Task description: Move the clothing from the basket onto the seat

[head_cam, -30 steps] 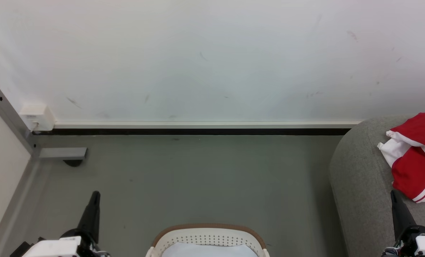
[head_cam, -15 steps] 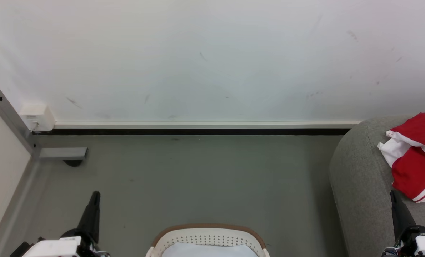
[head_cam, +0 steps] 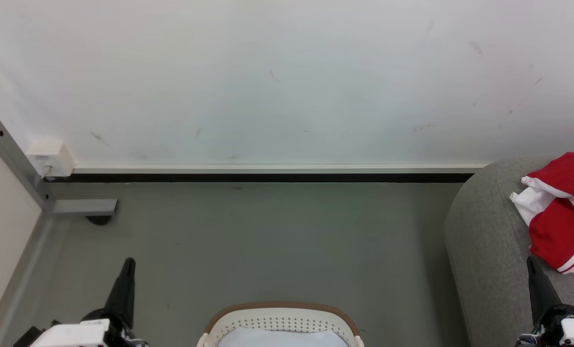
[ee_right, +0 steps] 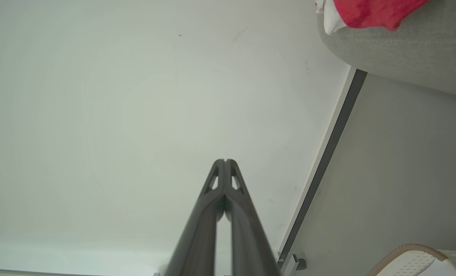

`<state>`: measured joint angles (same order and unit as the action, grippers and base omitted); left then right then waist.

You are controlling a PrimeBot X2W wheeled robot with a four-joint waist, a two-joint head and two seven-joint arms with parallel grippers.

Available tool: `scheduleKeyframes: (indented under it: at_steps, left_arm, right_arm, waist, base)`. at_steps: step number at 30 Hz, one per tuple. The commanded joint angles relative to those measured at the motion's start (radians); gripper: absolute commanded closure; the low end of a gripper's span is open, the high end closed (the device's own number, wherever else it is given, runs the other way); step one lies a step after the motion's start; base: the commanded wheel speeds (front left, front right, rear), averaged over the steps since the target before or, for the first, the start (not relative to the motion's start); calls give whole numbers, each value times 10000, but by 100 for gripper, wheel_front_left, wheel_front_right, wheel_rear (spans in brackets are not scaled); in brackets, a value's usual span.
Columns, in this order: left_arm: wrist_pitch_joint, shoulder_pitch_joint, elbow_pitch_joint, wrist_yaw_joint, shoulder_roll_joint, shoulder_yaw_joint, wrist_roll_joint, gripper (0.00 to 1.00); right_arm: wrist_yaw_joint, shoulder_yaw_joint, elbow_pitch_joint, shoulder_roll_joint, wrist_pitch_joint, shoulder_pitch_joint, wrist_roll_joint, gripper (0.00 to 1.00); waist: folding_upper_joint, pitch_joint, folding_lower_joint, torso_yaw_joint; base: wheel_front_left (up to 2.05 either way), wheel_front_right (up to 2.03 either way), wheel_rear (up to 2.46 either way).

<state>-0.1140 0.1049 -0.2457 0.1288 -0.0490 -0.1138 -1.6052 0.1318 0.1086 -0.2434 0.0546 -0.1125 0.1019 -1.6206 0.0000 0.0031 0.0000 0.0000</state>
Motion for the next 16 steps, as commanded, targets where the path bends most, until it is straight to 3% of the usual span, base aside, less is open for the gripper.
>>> scheduleKeyframes:
  at_steps: [1,16]
  left_arm:
    - [-37,84,-1,44,-20,-23,-141,100]
    - [-37,84,0,44,-20,-22,-141,100]
  right_arm:
    - [-21,43,-25,-12,17,116,68,100]
    - [-21,57,-25,-21,3,118,81,100]
  waist:
    - [0,0,0,0]
    - [0,0,0,0]
  base:
    - [0,0,0]
    - [0,0,0]
